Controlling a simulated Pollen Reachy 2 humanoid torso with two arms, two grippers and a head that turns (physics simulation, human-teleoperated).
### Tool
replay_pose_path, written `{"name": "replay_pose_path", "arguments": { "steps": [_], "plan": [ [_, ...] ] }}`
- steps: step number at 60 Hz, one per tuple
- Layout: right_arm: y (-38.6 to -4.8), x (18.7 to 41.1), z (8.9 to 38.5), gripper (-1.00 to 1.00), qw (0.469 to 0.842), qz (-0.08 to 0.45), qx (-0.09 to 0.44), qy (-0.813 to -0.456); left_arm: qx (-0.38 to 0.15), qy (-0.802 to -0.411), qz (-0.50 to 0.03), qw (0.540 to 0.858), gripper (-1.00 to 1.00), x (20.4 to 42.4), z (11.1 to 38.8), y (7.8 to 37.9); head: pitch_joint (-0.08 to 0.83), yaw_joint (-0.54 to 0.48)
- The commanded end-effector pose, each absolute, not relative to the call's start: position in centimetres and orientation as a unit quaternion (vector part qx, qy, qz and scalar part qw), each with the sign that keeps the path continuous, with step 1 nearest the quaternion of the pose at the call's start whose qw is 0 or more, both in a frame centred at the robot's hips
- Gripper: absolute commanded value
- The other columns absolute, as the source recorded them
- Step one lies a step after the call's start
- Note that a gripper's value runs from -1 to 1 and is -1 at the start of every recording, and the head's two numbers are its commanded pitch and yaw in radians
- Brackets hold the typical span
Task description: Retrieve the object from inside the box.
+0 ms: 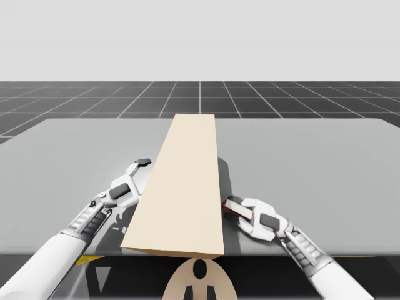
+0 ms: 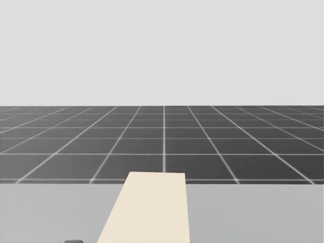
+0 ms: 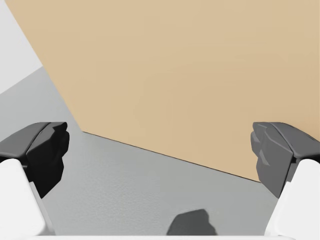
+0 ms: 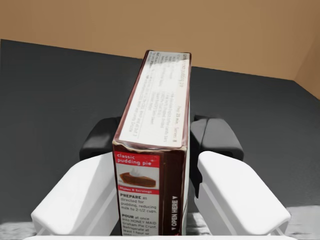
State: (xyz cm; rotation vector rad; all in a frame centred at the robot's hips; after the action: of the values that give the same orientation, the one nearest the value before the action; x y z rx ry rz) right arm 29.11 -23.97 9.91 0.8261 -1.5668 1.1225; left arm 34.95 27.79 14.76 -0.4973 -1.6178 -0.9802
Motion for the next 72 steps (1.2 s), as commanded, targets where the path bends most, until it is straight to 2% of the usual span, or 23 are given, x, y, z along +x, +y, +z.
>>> {"name": "replay_pose_path", "arguments": {
  "steps": [1,19,26,38,50,55,64,65,68,72],
  "plan": [
    [-28.0,28.0,10.6,1.00,0.468,0.421,0.334,-0.702,-0.213,-0.687,-0.415,0.557,-1.00,35.0,14.8,27.7,0.038,0.01],
    [-32.2,27.6,11.8,1.00,0.474,0.392,0.279,-0.737,-0.212,-0.690,-0.411,0.557,-1.00,35.0,14.8,27.8,0.032,0.01],
    [-33.5,28.1,12.6,1.00,0.498,0.366,0.246,-0.747,-0.212,-0.690,-0.411,0.557,-1.00,35.1,14.8,27.8,0.031,0.01],
    [-35.5,30.9,15.7,1.00,0.520,0.316,0.143,-0.780,-0.212,-0.690,-0.410,0.557,-1.00,35.1,14.8,27.9,0.029,0.01],
    [-37.1,33.1,19.8,1.00,0.529,0.272,0.085,-0.799,-0.211,-0.691,-0.410,0.557,-1.00,35.1,14.9,27.9,0.034,0.01],
    [-38.0,34.6,21.5,1.00,0.538,0.230,0.051,-0.810,-0.211,-0.691,-0.410,0.557,-1.00,35.1,14.9,27.9,0.032,0.01],
    [-38.8,36.5,24.8,1.00,0.511,0.181,-0.023,-0.840,-0.210,-0.692,-0.409,0.557,-1.00,35.1,14.9,28.0,0.030,0.01],
    [-38.9,36.8,25.8,1.00,0.497,0.173,-0.040,-0.850,-0.210,-0.692,-0.408,0.557,-1.00,35.1,14.9,28.0,0.030,0.01],
    [-38.7,36.8,27.0,1.00,0.485,0.159,-0.033,-0.859,-0.210,-0.692,-0.409,0.557,-1.00,35.1,14.9,28.0,0.031,0.02],
    [-38.5,36.9,30.1,1.00,0.444,0.142,-0.061,-0.883,-0.210,-0.692,-0.409,0.557,-1.00,35.1,14.8,28.0,0.033,0.02]
  ]
}}
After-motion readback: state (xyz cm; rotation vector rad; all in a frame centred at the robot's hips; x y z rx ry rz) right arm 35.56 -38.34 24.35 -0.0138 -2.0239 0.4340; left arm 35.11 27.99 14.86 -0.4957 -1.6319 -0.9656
